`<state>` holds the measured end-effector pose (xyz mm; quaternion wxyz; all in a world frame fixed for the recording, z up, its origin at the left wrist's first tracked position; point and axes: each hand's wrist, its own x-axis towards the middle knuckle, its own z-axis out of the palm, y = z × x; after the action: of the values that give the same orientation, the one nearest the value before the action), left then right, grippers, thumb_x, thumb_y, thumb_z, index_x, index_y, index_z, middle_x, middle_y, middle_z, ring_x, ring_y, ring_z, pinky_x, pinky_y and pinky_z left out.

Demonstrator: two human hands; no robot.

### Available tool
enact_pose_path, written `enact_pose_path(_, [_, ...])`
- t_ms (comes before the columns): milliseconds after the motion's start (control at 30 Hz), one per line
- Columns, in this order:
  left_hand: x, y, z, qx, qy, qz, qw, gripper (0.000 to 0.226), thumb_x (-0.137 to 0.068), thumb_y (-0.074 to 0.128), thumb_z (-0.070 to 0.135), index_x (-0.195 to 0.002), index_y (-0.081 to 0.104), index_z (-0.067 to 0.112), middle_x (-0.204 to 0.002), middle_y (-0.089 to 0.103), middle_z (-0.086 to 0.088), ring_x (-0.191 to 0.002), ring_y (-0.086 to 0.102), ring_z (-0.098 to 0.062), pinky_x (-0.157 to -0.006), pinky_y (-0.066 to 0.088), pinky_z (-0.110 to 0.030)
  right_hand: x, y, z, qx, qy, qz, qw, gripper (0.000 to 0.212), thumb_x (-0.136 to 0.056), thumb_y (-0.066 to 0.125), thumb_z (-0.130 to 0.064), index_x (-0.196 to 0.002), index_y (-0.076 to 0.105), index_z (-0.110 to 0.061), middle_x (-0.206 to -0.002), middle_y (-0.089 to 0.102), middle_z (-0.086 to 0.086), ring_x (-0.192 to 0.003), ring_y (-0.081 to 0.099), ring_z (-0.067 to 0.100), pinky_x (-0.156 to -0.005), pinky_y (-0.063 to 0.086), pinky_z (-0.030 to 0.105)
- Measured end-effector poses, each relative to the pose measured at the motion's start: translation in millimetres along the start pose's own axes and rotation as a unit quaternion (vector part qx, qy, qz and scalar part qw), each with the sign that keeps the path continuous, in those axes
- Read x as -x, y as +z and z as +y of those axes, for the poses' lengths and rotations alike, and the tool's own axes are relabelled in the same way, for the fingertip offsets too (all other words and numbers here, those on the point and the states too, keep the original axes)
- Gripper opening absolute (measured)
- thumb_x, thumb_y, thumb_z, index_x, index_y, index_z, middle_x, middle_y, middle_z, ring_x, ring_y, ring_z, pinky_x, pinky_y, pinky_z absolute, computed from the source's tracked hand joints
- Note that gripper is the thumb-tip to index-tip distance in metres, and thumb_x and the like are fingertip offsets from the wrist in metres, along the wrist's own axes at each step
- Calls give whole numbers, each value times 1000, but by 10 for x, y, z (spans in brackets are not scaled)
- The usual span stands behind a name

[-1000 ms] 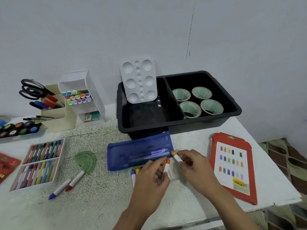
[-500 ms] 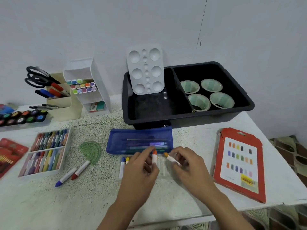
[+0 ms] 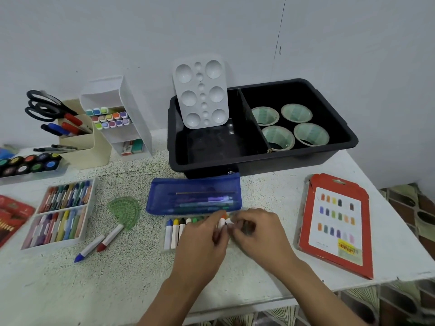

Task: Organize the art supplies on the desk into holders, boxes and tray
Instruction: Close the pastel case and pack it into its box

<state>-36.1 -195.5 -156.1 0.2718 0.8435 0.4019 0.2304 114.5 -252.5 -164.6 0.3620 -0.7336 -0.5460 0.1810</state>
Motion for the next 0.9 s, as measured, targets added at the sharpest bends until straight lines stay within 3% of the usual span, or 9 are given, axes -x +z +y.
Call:
enact_pose_path(100, [-38,-3,-83,-17,15,10,1000,25,-89,73,24,-113,69,33,-56,45,15,-60,51,-7,-62,35,-14,-8,4,4,-35,14,-12,999,16,-79,75,-23,-92,75,-33,-68,67,-16,-70,62,8,-68,51,24])
enact_pose_path(233, [-48,16,-213,-60,39,9,997,28,-94,66,30,-122,69,32,-81,47,22,-75,47,0,-74,44,-29,-20,64,-13,-47,31,-13,998,12,-78,77,-30,-82,71,-39,-67,67,-20,-67,63,6,-74,55,37])
enact_pose_path(300, [-3,9,-286,-96,47,-7,994,34,-97,56,37,-130,65,32,-95,48,19,-91,48,-2,-85,36,-30,-24,93,-26,-49,53,-17,997,18,-77,78,-34,-75,66,-47,-71,67,-24,-69,63,4,-81,53,42])
enact_pose_path(400, [47,-31,-394,-137,55,-15,989,44,-95,44,46,-133,61,33,-107,44,18,-102,44,-3,-84,26,-32,-60,120,-24,-61,82,-22,995,20,-74,83,-34,-75,66,-46,-72,68,-25,-68,61,3,-86,51,46])
enact_pose_path(667, [71,-59,-408,-142,47,-19,989,50,-93,43,64,-128,65,37,-111,46,18,-105,44,-3,-90,30,-38,-171,69,-29,-52,82,-64,993,25,-71,88,-31,-82,67,-40,-79,68,-29,-78,63,-1,-93,48,47])
enact_pose_path(800, [72,-71,-435,-126,46,-5,991,49,-89,47,61,-130,63,40,-109,48,20,-103,47,-2,-90,28,-37,-206,46,-16,-42,75,-76,993,24,-72,88,-34,-89,70,-37,-84,67,-32,-82,62,-1,-92,48,48])
enact_pose_path(900, [51,-76,-450,-136,60,-6,989,40,-92,46,59,-122,67,43,-107,49,20,-101,46,-3,-86,24,-35,-232,48,-7,-35,68,-81,994,25,-71,88,-35,-89,72,-37,-85,67,-33,-87,62,0,-94,48,48])
